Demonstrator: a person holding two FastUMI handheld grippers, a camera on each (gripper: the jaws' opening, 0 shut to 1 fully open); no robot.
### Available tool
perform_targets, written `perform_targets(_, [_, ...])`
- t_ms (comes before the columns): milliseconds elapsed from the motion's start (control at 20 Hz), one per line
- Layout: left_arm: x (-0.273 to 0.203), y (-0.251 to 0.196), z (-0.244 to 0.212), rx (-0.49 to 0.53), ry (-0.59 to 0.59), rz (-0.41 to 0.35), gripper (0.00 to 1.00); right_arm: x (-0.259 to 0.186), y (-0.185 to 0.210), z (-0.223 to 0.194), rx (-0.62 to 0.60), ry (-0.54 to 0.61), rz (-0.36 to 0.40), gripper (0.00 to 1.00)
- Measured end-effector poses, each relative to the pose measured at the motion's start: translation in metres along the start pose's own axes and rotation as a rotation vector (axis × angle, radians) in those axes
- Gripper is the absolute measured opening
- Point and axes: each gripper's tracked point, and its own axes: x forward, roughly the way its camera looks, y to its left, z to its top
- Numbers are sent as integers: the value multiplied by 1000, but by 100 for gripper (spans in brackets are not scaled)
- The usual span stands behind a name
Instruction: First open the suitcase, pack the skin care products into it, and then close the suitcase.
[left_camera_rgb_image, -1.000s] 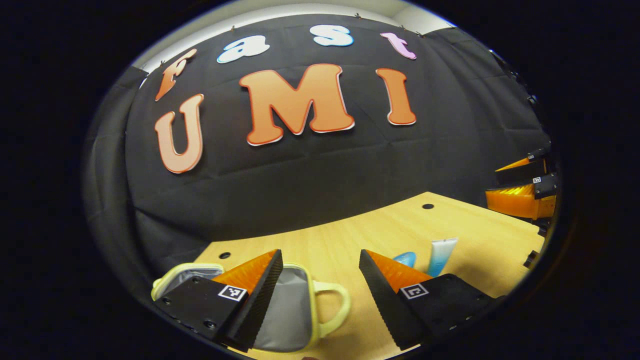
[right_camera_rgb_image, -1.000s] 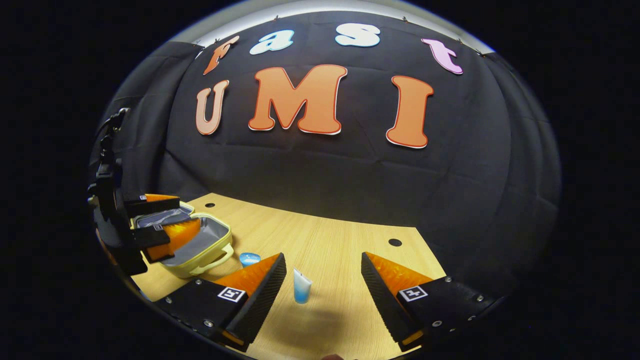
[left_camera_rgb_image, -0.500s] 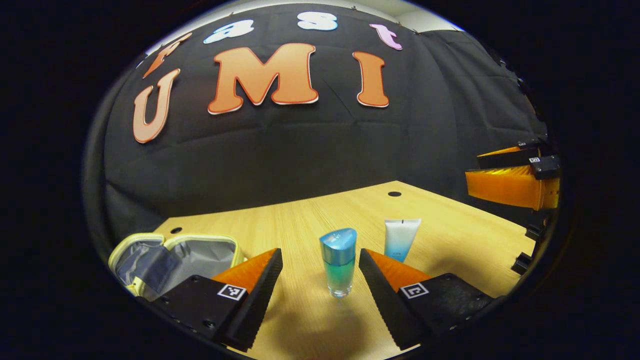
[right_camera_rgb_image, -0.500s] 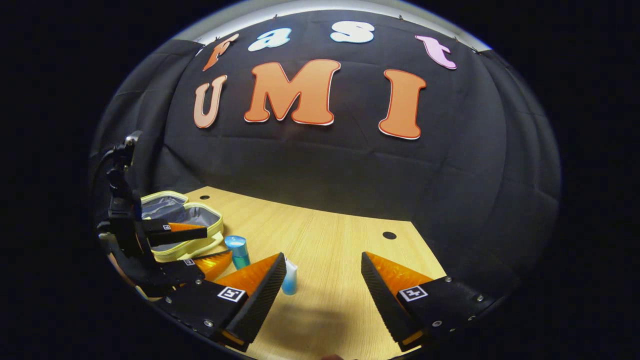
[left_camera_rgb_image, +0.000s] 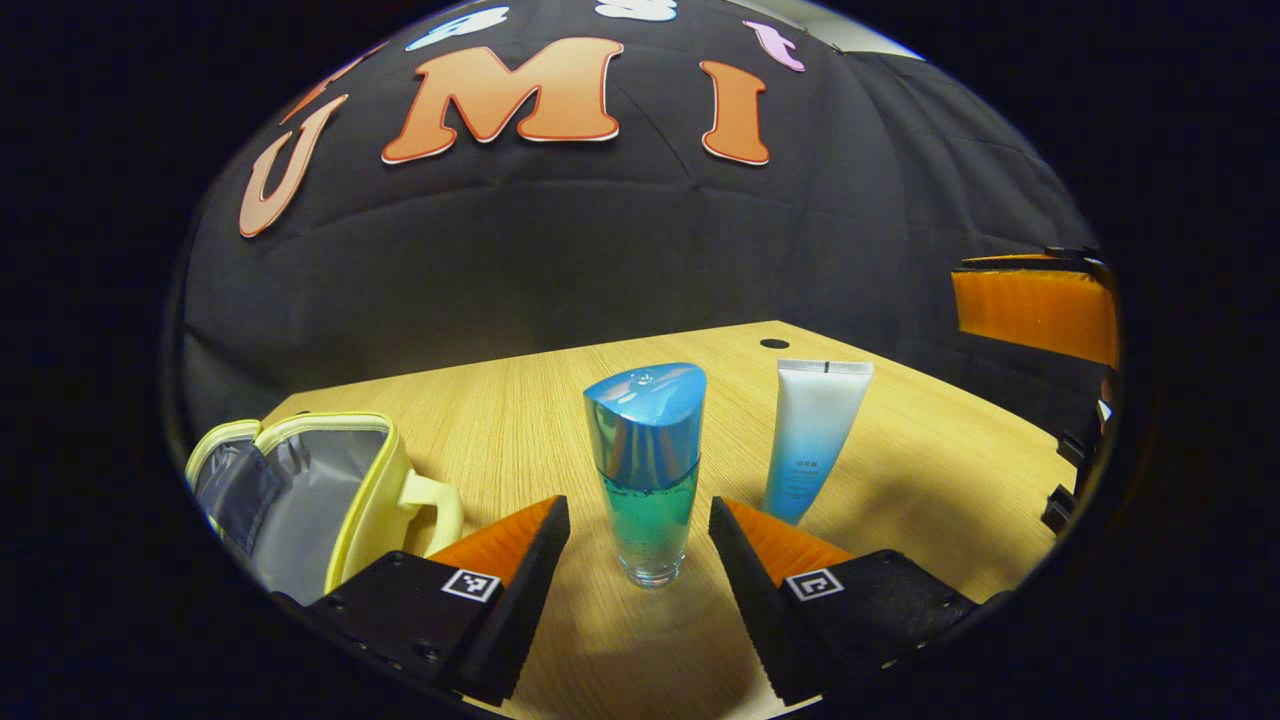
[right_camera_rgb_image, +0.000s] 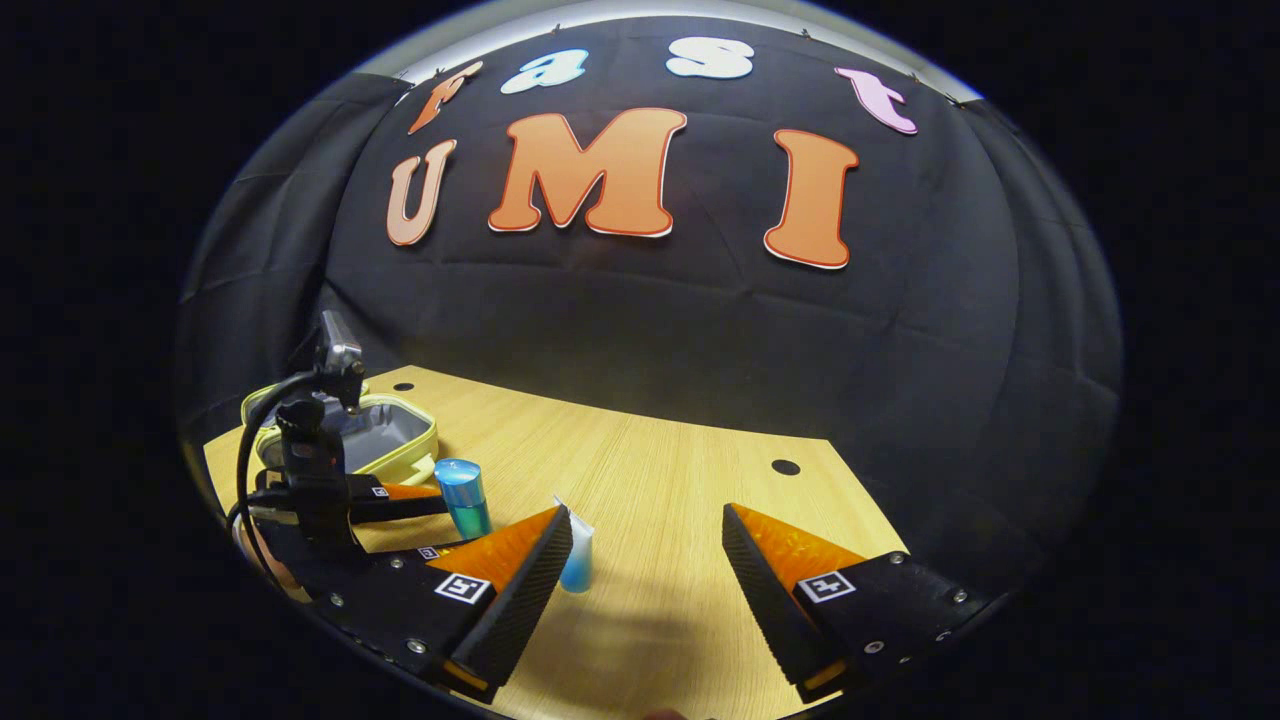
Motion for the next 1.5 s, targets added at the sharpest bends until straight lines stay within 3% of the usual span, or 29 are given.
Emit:
perform_targets(50, [1,1,-1,-2,2,-2,87,2,2,-3,0,1,3,96])
perform_targets(200, [6,-5,0,-1,-3,-28,52,8,8,-19,11,31,15,96])
perform_targets(400, [2,-3,6,11,-18,-38,49,19,15,-38,13,50,39,96])
perform_targets(600, [-19,2,42,34,-66,-14,49,39,28,-64,55,127,86,96])
perform_targets(950, [-65,48,110,0,-74,111,49,69,60,-76,73,252,211,94])
perform_targets(1150, [-92,76,143,28,-134,190,49,87,70,-104,47,334,244,71])
perform_targets(1400, [-130,104,156,42,-145,277,48,83,81,-70,123,299,269,34])
perform_targets(1450, [-137,111,163,27,-141,291,49,78,84,-52,117,281,283,39])
perform_targets(1500, [-144,118,170,16,-143,309,49,71,85,-35,102,264,292,33])
